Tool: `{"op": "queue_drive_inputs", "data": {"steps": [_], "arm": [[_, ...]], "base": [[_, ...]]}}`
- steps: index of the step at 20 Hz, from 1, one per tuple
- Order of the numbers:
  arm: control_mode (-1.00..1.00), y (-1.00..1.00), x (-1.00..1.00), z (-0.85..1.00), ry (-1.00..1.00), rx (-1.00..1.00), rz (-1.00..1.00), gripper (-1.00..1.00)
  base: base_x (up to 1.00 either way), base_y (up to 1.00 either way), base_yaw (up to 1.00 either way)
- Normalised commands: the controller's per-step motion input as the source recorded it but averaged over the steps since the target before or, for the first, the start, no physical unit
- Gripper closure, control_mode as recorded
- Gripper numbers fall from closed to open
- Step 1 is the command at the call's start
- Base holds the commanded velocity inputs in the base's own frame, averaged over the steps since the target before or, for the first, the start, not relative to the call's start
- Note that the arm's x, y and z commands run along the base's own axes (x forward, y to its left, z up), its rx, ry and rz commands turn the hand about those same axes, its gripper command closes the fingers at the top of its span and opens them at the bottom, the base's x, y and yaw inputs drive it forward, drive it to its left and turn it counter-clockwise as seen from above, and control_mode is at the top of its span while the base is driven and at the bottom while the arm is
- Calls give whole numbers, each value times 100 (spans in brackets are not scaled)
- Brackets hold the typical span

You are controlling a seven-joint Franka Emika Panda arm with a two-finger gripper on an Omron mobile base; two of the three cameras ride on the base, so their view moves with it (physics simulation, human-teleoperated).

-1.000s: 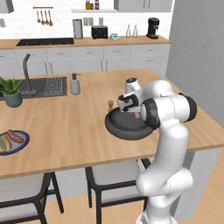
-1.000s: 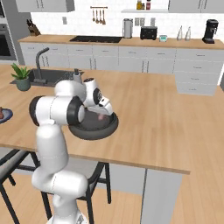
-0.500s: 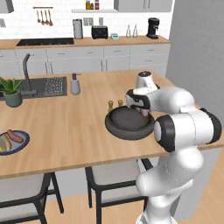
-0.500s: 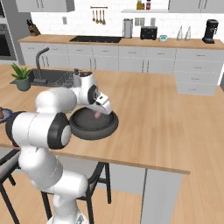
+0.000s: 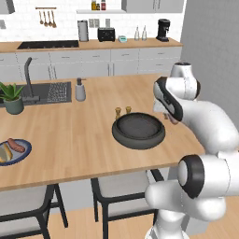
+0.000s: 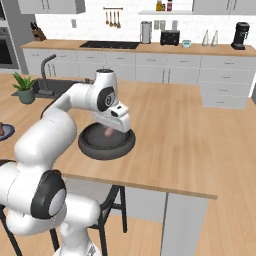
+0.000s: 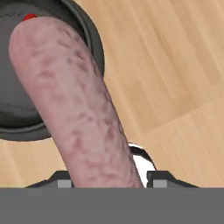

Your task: Place one bun and one sausage from the bowl on each plate.

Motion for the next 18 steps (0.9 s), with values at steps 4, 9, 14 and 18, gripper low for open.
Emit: {"op": "queue_drive_inputs", "data": {"steps": [4,9,14,18], "arm": [[-100,-5,-100,36,27,3,0,100],[-100,0,-100,10,23,0,0,100],[-100,0,-97,1,20,0,-1,100],[100,0,-17,-1,3,0,0,100]], "base": [[0,0,0],[0,0,0],[0,0,0],[-55,31,0]]}}
